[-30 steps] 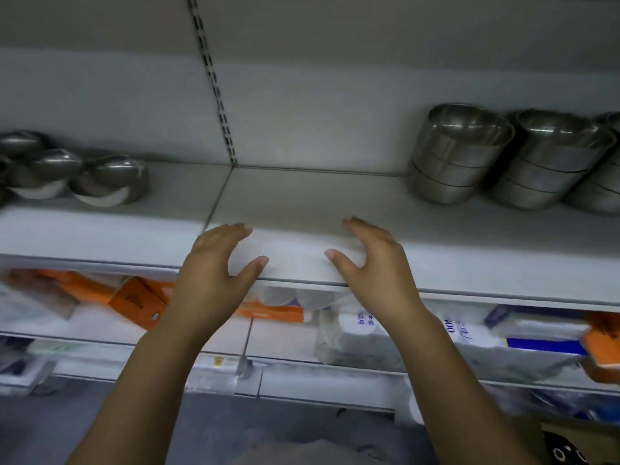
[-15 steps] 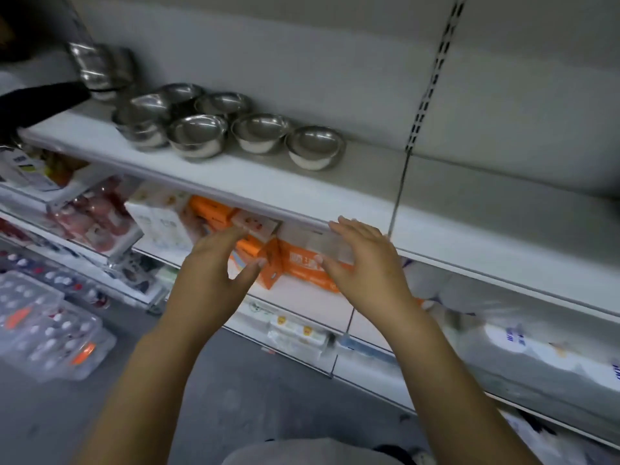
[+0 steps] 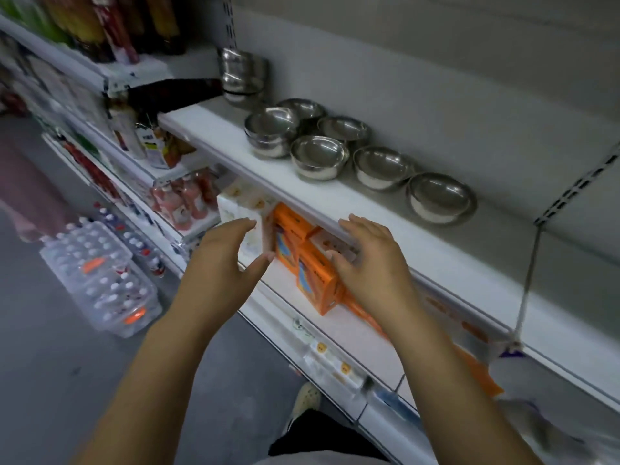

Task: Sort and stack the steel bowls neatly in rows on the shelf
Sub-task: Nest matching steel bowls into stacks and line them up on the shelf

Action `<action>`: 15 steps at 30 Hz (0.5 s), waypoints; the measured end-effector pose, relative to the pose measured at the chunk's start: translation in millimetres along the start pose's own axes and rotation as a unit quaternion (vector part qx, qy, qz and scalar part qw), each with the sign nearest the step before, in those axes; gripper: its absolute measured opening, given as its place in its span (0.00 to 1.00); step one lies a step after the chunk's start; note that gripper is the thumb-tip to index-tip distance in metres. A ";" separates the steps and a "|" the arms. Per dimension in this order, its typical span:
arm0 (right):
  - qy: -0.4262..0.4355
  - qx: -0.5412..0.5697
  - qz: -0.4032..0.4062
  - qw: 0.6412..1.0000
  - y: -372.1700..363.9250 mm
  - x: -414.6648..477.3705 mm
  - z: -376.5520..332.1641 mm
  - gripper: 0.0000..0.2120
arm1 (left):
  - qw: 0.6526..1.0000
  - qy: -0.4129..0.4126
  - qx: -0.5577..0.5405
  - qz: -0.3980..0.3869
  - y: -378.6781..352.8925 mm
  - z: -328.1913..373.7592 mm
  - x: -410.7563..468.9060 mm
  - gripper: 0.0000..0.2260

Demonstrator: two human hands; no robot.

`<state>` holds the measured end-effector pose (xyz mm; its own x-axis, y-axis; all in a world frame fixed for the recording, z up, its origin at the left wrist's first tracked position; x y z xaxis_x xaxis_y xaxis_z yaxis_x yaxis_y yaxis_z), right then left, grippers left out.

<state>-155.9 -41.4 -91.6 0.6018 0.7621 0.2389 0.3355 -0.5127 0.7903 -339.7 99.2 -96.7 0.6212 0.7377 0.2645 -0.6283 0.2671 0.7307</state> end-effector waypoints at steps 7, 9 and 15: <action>0.059 0.021 0.004 0.998 -18.9 99.3 -24.8 0.26 | 0.999 0.003 0.042 0.025 18.0 -28.8 85.8 0.24; 0.065 0.030 0.006 0.997 -21.5 127.7 -28.5 0.27 | 0.998 0.004 0.046 0.030 20.0 -32.5 114.2 0.24; 0.094 0.031 -0.014 0.995 -31.3 192.9 -46.0 0.26 | 0.995 0.036 0.006 0.093 29.5 -44.9 181.9 0.27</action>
<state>-83.6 139.8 -44.3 0.4469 0.8344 0.3227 0.3979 -0.5084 0.7637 -266.3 269.1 -55.3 0.4591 0.8160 0.3513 -0.7236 0.1140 0.6807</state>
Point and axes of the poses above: each hand's wrist, its own x-axis towards the middle knuckle, its own y-axis out of the back of the hand, z = x × y, the point moved 5 cm from there along x, towards the middle knuckle, and after that the axes turned 1 degree about -x, right-handed, at the moved point
